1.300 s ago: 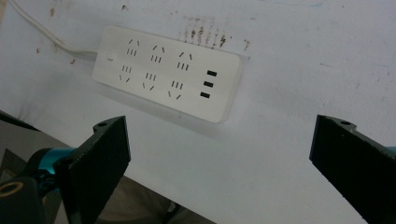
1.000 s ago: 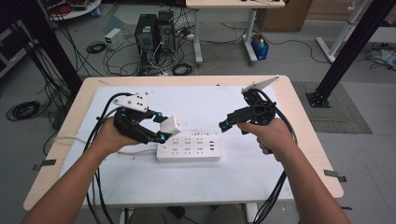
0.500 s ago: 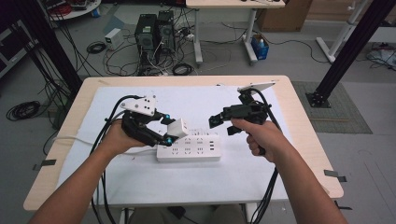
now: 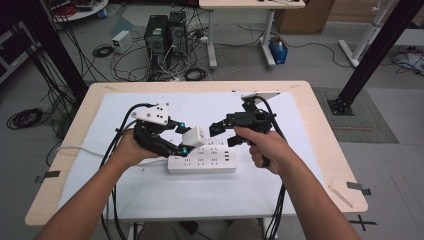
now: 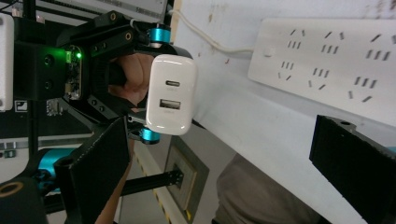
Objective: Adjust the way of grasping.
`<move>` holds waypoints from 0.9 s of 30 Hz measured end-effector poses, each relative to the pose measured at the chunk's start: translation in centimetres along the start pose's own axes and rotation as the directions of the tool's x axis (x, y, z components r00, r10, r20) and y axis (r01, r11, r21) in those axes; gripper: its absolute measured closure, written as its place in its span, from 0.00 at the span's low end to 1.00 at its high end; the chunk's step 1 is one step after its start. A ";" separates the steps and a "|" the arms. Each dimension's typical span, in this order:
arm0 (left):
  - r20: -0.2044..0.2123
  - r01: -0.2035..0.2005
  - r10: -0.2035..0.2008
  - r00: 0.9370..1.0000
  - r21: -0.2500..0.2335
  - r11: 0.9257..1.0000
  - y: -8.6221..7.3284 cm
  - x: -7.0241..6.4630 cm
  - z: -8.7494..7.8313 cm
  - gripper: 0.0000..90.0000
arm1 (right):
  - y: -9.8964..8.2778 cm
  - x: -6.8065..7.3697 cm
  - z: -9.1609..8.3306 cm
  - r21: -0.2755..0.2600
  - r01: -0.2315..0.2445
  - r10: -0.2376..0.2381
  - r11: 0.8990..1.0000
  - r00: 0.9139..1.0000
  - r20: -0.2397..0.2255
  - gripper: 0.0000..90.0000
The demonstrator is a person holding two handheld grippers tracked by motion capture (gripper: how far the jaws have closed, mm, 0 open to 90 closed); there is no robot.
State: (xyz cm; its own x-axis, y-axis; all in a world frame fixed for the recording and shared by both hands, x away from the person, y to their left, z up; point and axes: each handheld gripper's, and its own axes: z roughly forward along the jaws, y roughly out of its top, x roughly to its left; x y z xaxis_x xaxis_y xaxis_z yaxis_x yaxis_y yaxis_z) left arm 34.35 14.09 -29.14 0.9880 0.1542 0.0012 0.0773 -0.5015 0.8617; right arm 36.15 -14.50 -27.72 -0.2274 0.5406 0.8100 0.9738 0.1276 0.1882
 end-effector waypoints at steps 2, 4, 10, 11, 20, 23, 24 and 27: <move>-0.001 0.007 -0.007 1.000 0.001 1.000 0.0 0.0 0.1 0.47 | 0.1 0.1 0.6 0.018 -0.003 0.003 1.000 1.000 -0.006 0.05; -0.001 0.003 -0.003 1.000 0.009 1.000 0.1 0.0 0.2 0.47 | 0.2 0.3 1.3 0.031 -0.002 0.003 1.000 1.000 -0.007 0.05; -0.001 -0.013 0.013 1.000 0.018 1.000 0.2 -0.2 0.4 0.47 | 0.7 0.6 3.0 0.048 -0.011 0.012 0.999 1.000 -0.010 0.06; 0.001 -0.013 0.013 1.000 0.020 1.000 0.2 -0.2 0.5 0.47 | 0.8 0.6 3.2 0.050 -0.007 0.008 0.999 1.000 -0.013 0.06; -0.001 -0.014 0.014 1.000 0.039 0.999 0.2 -0.3 0.9 0.47 | 1.1 0.8 4.7 0.086 -0.013 0.013 0.996 1.000 -0.004 0.17; -0.007 -0.015 0.015 1.000 0.049 0.999 0.2 -0.3 0.8 0.47 | 1.1 0.8 4.7 0.078 -0.017 0.017 0.997 1.000 0.002 0.21; -0.008 -0.015 0.016 1.000 0.048 0.999 0.2 -0.3 0.8 0.47 | 1.1 0.7 4.7 0.082 -0.021 0.021 0.996 1.000 -0.001 0.22; -0.012 -0.017 0.017 1.000 0.049 0.999 0.2 -0.2 0.9 0.47 | 1.1 0.7 4.7 0.070 -0.029 0.030 0.997 1.000 -0.007 0.27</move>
State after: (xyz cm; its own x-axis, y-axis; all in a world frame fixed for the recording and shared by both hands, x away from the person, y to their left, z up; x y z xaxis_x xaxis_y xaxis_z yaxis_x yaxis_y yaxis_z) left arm 34.26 13.23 -29.44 0.9876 0.1555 0.0219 0.0672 -0.5448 0.8359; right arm 37.07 -10.01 -29.54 -0.1984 0.5387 0.8188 0.9775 0.1693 0.1254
